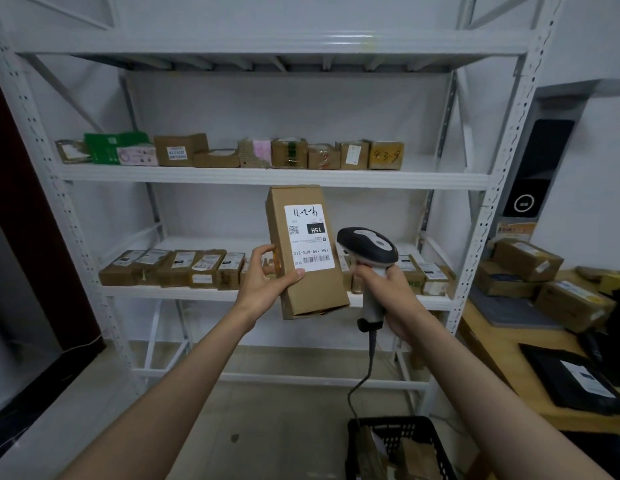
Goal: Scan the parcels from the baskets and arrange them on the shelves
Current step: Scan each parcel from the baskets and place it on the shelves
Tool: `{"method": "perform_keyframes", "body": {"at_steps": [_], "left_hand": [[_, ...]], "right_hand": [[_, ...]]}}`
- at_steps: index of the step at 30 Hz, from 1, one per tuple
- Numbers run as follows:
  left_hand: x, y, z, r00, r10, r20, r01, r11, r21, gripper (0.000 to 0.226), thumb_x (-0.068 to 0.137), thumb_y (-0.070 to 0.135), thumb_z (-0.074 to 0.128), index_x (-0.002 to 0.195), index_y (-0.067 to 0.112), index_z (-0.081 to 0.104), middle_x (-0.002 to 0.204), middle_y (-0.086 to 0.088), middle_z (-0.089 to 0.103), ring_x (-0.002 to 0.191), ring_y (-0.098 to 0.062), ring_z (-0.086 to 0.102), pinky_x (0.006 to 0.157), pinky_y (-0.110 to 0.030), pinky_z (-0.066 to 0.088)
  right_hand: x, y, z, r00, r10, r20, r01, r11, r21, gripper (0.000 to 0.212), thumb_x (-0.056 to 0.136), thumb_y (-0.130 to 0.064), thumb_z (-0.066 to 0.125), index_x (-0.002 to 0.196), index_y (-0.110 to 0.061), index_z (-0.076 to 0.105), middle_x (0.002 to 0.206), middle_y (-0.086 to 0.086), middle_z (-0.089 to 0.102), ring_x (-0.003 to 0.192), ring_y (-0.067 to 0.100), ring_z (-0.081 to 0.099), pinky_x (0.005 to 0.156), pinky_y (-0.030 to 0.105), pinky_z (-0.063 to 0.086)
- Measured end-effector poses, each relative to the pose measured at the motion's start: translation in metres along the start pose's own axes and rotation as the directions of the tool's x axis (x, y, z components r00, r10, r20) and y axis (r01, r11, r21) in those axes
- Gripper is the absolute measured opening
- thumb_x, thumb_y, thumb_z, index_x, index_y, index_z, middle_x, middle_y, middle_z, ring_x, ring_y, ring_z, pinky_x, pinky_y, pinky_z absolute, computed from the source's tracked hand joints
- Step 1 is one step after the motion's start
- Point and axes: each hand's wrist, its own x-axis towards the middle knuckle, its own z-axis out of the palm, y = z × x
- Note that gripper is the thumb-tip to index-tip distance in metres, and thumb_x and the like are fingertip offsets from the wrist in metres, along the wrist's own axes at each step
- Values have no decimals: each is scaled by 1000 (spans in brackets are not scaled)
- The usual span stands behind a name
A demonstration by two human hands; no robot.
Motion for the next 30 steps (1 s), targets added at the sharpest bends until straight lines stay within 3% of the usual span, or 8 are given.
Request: {"method": "perform_keyframes", "body": {"at_steps": [5,8,11,13,15,18,23,30], "left_hand": [[27,34,15,997,-3,78,4,1000,-14,62,80,47,81,125,34,41,118,-3,67,101,-14,67,64,-20,56],[47,61,36,994,24,108,-25,1000,1,58,84,46,77,124,28,40,122,-6,67,102,-17,67,83,-35,58],[68,86,61,984,89,152,-88,996,-9,58,85,42,78,124,26,39,132,-6,61,106,-15,64,81,-28,57],[80,103,78,971,169,170,-179,983,45,71,78,44,84,131,27,40,141,-2,51,115,-15,56,86,-25,53],[95,118,97,951,230,205,-255,961,105,93,69,48,88,144,25,39,149,-3,39,126,-19,49,103,-37,49],[117,140,125,917,263,301,-314,940,136,114,63,52,91,155,26,29,152,-3,29,137,-23,41,113,-45,42],[173,168,184,870,310,384,-410,888,210,121,64,38,94,159,26,20,154,-6,27,142,-26,33,114,-45,34],[264,186,277,859,317,402,-419,886,197,105,70,16,91,156,20,31,151,-7,43,137,-26,44,112,-51,43]], "right_hand": [[16,-20,-7,999,24,-24,-22,998,57,33,90,-24,75,119,-21,59,119,8,70,110,26,68,97,50,56],[29,-35,-16,999,-2,-54,6,998,66,38,90,-24,74,122,-19,56,117,9,69,108,26,69,94,52,58],[46,-52,-28,990,-67,-126,69,998,7,36,91,-27,72,123,-25,56,118,5,68,110,23,65,95,45,55],[60,-64,-40,976,-121,-179,120,993,-18,40,91,-25,71,129,-22,56,119,4,69,111,22,65,95,42,54],[75,-77,-53,962,-167,-215,162,986,-36,34,92,-22,69,125,-22,60,116,3,70,108,19,66,90,37,55],[103,-95,-77,943,-208,-259,196,978,-69,23,93,-18,67,115,-23,62,113,4,70,103,18,68,89,37,57],[166,-115,-114,909,-228,-348,222,973,-58,38,94,-15,66,130,-14,57,116,6,68,105,20,65,84,33,54],[272,-129,-178,891,-261,-373,252,965,-75,39,95,-15,63,133,-17,55,114,-2,64,94,7,60,68,23,47]]}}
